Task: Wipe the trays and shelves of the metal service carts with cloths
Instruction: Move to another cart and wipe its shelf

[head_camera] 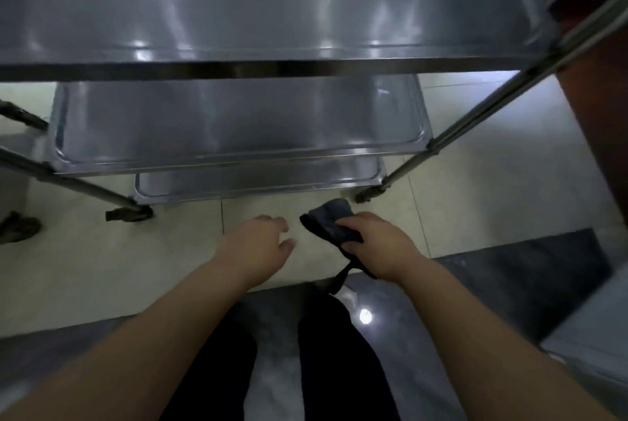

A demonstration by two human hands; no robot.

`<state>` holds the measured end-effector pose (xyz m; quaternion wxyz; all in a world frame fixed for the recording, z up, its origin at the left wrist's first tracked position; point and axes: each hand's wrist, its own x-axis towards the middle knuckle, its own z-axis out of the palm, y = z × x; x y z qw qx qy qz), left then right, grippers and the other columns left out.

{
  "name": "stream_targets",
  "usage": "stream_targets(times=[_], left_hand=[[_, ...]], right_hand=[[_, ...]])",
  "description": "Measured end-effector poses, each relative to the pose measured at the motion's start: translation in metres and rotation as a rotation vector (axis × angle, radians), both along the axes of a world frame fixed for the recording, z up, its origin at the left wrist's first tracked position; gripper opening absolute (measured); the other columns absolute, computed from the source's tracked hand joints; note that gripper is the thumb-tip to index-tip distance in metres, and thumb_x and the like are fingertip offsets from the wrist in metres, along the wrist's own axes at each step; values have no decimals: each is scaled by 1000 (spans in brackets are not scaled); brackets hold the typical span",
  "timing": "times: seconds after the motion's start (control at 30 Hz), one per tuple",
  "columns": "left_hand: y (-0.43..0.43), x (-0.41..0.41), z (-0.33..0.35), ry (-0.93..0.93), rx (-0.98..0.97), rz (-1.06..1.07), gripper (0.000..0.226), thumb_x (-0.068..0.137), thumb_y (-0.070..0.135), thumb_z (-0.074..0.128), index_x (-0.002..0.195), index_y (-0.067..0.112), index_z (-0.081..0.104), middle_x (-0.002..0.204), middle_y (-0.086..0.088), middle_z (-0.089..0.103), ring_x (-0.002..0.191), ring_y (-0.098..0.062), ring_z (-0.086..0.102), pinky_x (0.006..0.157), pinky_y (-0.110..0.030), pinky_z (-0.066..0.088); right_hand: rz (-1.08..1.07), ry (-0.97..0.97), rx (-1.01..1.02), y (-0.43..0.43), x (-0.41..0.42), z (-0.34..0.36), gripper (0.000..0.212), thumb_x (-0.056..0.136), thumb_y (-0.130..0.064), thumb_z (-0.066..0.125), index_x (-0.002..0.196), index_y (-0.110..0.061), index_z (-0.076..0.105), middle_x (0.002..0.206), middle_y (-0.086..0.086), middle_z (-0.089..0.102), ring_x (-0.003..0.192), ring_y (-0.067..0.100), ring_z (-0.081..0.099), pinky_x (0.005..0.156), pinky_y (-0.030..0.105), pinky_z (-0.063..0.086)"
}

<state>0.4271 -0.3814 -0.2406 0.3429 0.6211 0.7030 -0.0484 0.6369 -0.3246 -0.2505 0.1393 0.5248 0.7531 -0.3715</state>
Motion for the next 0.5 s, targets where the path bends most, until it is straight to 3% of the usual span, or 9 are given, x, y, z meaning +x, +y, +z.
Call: stream_targets(times=[0.27, 0.37, 0.5], left_hand=[[17, 86, 112, -69, 233, 74, 34, 93, 37, 50, 119, 18, 59, 118, -1, 61, 106, -17, 55, 84, -23, 38], [27, 131, 140, -94, 249, 121, 33, 93, 40, 49, 117, 21, 60, 117, 0, 61, 106, -16, 55, 86, -25, 42], [48, 190, 174, -185, 274, 151, 28, 91, 42, 52, 110, 24, 63, 111, 3, 64, 101, -14, 58, 89, -34, 47]], right_hand=[[-281, 287, 143, -3, 113, 111, 44, 88, -21, 60, 131, -27, 54, 127, -5, 51, 111, 13, 50, 91, 26, 39], [-359, 369, 170, 9, 161, 139, 41, 88, -18, 60, 128, -27, 57, 115, -6, 54, 103, 12, 52, 85, 26, 40], [-385, 350, 266, 34, 222, 173, 41, 88, -22, 61, 128, -29, 56, 114, -10, 52, 100, 10, 51, 80, 25, 38]])
